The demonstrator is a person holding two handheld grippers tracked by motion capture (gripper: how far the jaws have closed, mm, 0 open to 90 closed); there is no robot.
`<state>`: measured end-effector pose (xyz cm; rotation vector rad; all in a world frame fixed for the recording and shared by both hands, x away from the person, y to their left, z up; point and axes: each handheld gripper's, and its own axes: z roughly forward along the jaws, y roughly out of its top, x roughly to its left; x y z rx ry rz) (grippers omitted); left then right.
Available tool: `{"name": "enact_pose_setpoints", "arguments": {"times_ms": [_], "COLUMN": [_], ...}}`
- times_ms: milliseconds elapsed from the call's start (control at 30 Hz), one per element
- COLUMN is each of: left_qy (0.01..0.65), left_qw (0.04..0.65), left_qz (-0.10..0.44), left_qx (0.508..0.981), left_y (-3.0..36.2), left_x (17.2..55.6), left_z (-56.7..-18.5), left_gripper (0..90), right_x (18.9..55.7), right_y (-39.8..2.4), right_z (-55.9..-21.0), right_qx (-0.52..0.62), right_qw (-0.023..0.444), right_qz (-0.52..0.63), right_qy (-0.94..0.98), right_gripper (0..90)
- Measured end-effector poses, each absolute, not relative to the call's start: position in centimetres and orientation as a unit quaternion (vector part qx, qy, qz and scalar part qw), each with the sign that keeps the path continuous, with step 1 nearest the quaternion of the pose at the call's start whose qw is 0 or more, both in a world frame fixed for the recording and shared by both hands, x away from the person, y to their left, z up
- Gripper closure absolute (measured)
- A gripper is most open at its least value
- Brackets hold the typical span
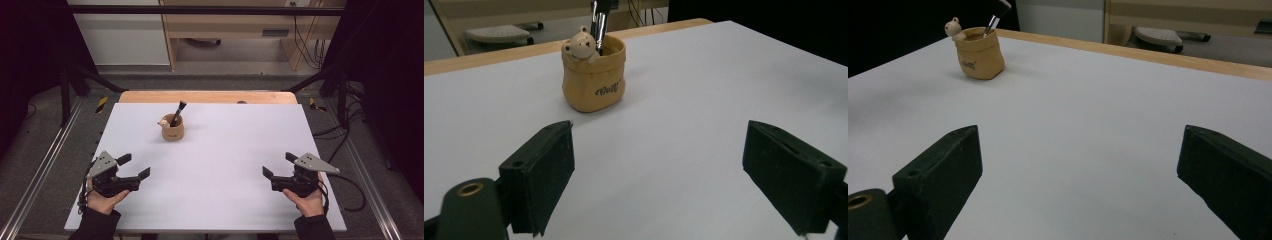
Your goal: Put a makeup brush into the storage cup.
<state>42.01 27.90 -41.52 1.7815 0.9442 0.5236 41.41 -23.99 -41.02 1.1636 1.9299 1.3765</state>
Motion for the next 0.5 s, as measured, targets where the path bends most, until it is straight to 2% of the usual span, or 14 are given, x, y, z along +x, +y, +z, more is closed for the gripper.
{"name": "enact_pose_setpoints", "arguments": {"times_ms": [500], "left_qy": [0.402], "left_qw": [0.491], "left_qz": [0.217], "left_qx": [0.742], "left_y": [28.99], "left_x": [41.97], "left_z": [-42.56], "left_gripper": [10.7], "right_x": [41.25], "right_y": [-24.75], "right_z": [-41.60], "right_qx": [0.431], "right_qw": [0.246], "right_qz": [0.501], "right_qy": [0.709], "right_gripper": [4.6]}}
